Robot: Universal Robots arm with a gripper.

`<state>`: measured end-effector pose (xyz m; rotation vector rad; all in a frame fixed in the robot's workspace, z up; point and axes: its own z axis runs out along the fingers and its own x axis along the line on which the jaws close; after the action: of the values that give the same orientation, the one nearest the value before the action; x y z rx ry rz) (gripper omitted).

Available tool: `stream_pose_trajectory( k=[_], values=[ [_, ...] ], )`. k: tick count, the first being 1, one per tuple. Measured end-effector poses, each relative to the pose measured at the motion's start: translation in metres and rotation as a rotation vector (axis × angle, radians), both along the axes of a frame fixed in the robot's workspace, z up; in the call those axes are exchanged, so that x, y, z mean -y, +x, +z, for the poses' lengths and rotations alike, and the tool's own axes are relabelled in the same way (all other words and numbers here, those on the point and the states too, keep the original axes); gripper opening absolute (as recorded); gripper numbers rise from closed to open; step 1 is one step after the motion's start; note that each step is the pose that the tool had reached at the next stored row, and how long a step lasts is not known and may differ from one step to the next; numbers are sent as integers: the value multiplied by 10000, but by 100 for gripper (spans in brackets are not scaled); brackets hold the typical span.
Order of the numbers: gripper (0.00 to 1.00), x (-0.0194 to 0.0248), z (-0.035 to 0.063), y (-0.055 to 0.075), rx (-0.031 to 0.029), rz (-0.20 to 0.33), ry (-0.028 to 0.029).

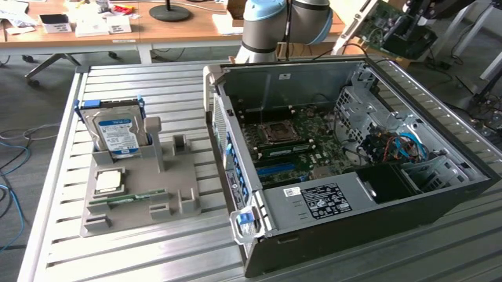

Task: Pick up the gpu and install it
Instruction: 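Insert the gpu into the slot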

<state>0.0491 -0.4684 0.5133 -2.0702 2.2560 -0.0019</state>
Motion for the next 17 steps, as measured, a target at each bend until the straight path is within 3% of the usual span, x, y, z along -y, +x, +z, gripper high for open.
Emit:
stream_pose_trajectory(
  k=[5,7,17],
  values=[
    [27,0,-62,-28,6,-1,186],
    [27,-1,-90,-48,5,0,235],
    [27,0,-274,-133,6,6,292]
  ],
)
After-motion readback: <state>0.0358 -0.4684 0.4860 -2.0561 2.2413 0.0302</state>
